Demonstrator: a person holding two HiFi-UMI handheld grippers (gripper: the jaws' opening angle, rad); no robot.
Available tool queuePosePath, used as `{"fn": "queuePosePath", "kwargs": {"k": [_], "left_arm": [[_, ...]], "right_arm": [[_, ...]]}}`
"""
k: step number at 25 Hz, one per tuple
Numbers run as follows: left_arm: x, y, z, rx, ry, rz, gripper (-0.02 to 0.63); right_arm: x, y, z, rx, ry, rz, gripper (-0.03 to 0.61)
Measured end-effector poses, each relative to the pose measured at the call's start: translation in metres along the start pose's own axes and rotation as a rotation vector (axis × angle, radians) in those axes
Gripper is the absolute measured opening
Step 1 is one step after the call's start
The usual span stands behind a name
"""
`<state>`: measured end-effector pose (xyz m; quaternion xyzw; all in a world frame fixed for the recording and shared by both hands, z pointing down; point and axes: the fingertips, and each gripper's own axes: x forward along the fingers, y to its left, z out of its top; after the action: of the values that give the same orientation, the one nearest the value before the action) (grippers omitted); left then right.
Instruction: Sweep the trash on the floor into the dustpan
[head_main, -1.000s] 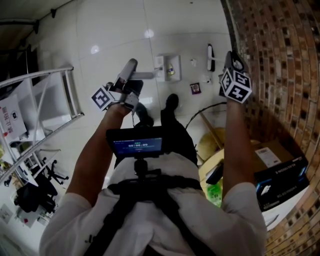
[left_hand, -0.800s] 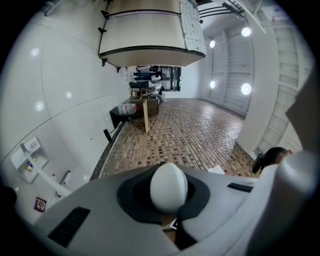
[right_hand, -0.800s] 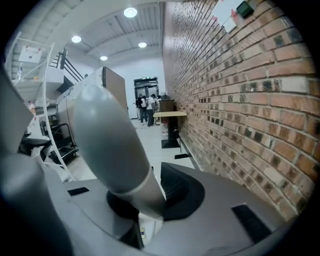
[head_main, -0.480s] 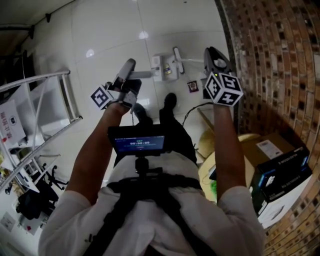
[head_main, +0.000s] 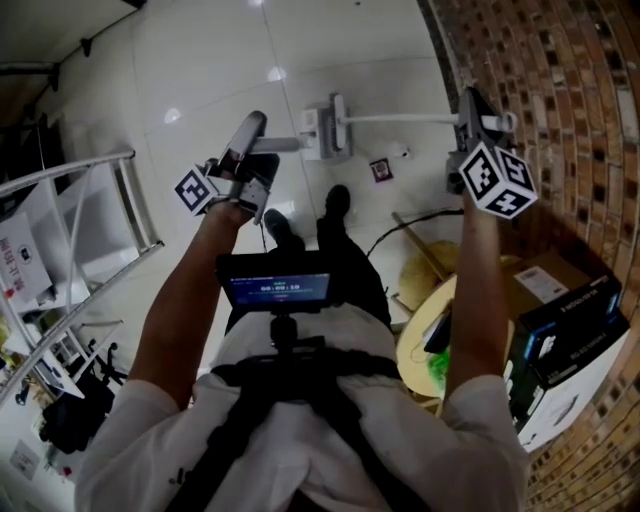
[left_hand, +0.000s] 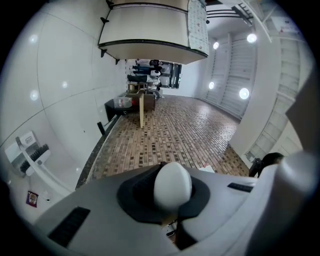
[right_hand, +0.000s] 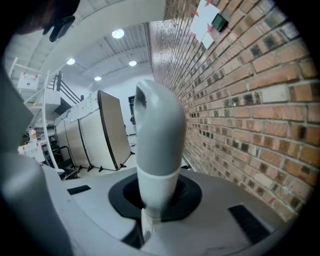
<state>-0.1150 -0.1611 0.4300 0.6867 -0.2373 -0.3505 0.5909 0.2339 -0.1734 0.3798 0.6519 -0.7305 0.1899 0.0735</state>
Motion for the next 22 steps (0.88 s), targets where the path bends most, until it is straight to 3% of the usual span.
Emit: {"fn": "queuePosePath", "kwargs": {"k": [10,14,17,19,22], "left_arm": [[0.034,0.003,-0.041,-0.039,0.112,-0.009,0.001],[0.037,0.015,-0.061,-0.052,0.159,0.037,0.001],[0.033,0.022,-0.066,-0.048,0.168,0.069,0.001],[0.031,0.023,-0.068,-0.047,0.170,0.076,0.001],[0.029,0.023,-0.070,-0.045,0.191,0.080,0.001]], "right_arm": [[-0.059,-0.090,0.032,-0.231,0.013,-0.191,0.014],[-0.065,-0.120,0.015,-0.302,0.089,-0.275,0.017],[-0.059,-0.138,-0.054,-0.242,0.211,-0.330,0.026],[-0.063,-0.155,-0.108,-0.160,0.262,-0.432,0.032],[-0.076,-0.168,-0.133,0.030,0.205,-0.579,0.034]]}}
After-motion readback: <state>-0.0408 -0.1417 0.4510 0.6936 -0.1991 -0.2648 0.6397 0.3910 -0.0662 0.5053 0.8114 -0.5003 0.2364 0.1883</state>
